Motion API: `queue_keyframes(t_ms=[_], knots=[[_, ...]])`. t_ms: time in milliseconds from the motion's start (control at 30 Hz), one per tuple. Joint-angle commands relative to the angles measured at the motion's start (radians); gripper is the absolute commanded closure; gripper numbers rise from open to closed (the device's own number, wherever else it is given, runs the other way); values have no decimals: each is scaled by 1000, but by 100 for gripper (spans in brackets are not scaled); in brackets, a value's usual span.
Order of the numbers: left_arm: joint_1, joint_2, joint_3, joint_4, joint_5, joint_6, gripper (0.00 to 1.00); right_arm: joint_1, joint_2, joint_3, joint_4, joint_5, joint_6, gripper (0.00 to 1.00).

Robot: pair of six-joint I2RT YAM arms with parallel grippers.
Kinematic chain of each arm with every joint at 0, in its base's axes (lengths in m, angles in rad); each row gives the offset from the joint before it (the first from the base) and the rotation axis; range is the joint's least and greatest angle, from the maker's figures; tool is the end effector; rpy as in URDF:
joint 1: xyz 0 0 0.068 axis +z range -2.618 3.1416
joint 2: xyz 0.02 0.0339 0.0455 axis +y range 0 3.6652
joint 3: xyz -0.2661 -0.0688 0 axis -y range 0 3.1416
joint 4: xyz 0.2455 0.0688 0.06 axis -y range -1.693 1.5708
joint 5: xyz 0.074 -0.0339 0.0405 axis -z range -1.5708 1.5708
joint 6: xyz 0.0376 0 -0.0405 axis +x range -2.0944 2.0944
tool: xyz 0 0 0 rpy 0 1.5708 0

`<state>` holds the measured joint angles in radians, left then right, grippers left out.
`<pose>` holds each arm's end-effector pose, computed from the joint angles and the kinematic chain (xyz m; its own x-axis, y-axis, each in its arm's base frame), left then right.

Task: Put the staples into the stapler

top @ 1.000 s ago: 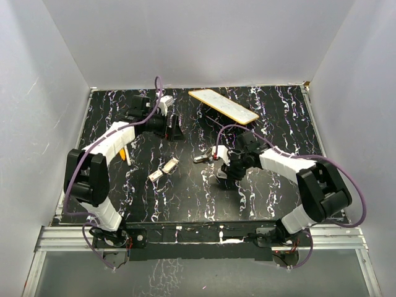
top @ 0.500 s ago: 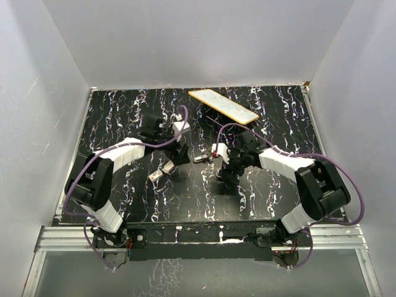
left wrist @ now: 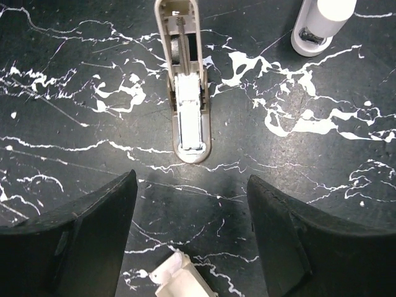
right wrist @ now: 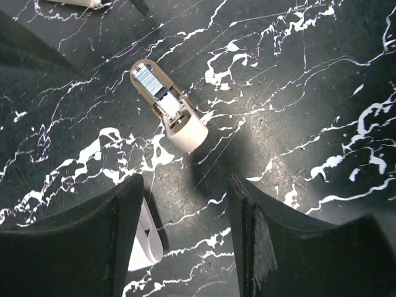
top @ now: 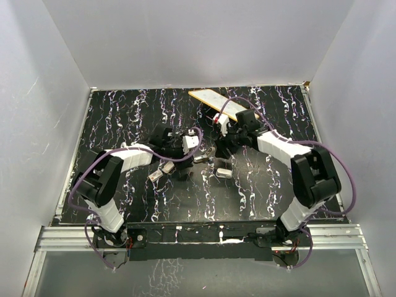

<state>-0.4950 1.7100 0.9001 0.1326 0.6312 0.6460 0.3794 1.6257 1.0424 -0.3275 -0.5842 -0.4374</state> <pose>0.2983 -0.1863 0.1752 0.0341 0.5339 -0.8449 0.9613 0.2136 0.1738 0.3055 0.1441 0.2108 -0.4008 -0.5402 -0.7399 -0.8752 0.4645 0.1350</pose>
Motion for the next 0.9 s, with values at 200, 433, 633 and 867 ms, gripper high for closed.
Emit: queue_keyframes(t_ms=[200, 433, 633, 867], knots=[[-45, 72, 3, 67, -14, 111, 36, 2, 102, 91, 57, -70, 107, 46], [-50, 130, 23, 78, -20, 109, 47, 1, 140, 99, 84, -106, 129, 55], [-51, 152, 25, 87, -14, 98, 53, 3, 160, 111, 99, -116, 141, 60], [-51, 173, 35, 73, -12, 93, 62, 12, 165, 121, 102, -131, 147, 65]])
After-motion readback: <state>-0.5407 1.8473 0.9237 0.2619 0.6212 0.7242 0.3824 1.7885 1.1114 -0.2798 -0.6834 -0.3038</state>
